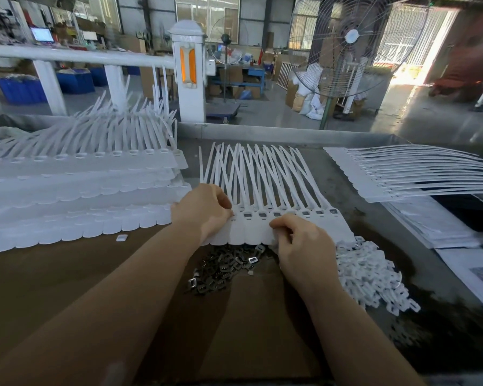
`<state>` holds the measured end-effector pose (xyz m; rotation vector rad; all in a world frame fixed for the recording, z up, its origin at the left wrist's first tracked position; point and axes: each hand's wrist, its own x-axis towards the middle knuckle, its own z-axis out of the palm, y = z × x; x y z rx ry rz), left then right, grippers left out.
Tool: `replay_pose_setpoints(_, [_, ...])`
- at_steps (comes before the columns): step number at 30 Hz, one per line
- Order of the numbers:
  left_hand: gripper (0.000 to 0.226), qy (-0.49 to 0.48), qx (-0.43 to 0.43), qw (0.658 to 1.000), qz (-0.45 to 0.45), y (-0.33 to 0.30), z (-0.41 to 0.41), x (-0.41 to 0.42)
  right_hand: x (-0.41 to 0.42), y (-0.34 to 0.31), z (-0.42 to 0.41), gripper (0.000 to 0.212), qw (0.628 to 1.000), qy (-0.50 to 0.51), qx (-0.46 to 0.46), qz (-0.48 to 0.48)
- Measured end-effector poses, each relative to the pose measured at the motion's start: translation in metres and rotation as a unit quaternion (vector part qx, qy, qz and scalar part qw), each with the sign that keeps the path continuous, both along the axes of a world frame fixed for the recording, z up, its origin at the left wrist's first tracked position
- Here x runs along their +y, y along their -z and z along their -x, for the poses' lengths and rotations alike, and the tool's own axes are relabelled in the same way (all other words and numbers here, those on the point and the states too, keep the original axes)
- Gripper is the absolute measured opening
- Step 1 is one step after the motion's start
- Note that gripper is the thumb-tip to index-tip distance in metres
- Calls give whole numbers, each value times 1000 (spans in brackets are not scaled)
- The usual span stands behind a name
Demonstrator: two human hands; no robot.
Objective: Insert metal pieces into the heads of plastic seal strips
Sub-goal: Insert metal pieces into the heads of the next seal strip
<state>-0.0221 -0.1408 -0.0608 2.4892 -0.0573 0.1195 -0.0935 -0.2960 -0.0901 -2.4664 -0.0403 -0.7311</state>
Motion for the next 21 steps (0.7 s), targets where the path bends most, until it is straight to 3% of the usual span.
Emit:
replay_pose_setpoints(3, [3,3,-89,995,-49,1,15,-10,1,-2,1,19,999,1,-21,-37])
replay_pose_setpoints(11, [12,206,-185,956,-102,15,40,-26,-2,-5,1,23,995,36,-31,-85])
replay_pose_setpoints(16, [24,275,-209,924,-161,19,42,-26,-2,-5,1,23,995,38,-17,-92])
replay_pose_setpoints(21, [25,298,-193,917,-183,20,42,-29,-1,-4,0,23,994,40,2,-100])
